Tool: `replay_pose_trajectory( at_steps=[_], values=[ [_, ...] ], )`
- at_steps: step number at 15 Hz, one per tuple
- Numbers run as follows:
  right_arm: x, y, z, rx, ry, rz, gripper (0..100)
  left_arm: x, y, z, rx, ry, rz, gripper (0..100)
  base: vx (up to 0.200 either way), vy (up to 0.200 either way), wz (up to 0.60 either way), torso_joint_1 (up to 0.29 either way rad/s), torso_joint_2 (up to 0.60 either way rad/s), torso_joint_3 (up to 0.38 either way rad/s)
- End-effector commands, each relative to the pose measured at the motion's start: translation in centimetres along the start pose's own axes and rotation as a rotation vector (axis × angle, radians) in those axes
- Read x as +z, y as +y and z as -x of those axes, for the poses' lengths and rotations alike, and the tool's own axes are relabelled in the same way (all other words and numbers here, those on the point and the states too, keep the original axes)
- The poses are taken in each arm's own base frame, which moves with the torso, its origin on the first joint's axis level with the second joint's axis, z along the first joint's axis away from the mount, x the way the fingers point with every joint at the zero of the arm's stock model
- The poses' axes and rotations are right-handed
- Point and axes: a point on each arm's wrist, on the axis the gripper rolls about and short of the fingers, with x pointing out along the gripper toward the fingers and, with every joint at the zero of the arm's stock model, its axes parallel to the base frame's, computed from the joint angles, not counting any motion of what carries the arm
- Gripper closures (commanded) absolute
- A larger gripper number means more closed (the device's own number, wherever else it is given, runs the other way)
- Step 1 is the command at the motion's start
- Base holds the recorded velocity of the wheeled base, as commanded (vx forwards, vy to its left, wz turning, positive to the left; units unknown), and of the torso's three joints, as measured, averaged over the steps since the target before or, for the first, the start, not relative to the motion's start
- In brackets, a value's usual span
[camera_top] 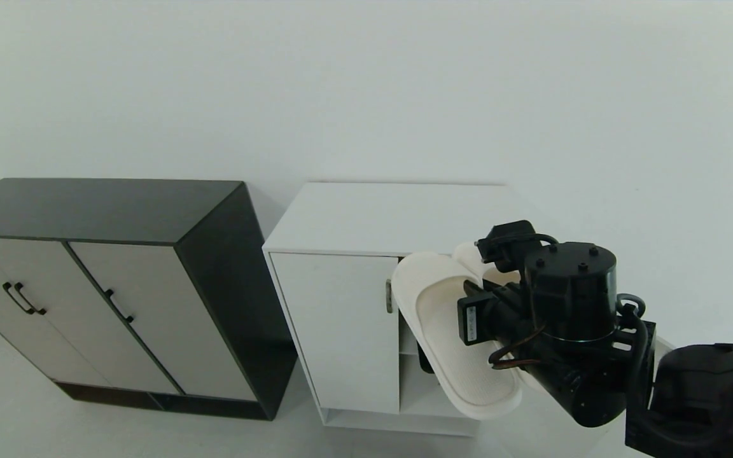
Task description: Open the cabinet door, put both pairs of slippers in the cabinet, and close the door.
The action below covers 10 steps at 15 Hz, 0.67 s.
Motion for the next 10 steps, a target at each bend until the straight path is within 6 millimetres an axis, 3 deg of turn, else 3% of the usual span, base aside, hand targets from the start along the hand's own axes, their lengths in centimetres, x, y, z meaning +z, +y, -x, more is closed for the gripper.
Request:
replay_pose_trajectory(
  at_steps=[1,5,10],
  values=[
    [-0.04,0.03,0.04,0.001,0.000,0.002,100,0.00,0.00,-0.01,0.001,0.001,0.000,100,0.000,0.000,0.00,0.000,0.00,0.000],
    [-0.29,-0.02,-0.02,0.000,0.008,0.007,100,0.00,0.00,-0.01,0.001,0.001,0.000,100,0.000,0.000,0.00,0.000,0.00,0.000],
    [-0.46,-0.06,0.01,-0.001,0.013,0.010,100,0.00,0.00,-0.01,0.001,0.001,0.000,100,0.000,0.000,0.00,-0.144,0.32,0.176]
  ],
)
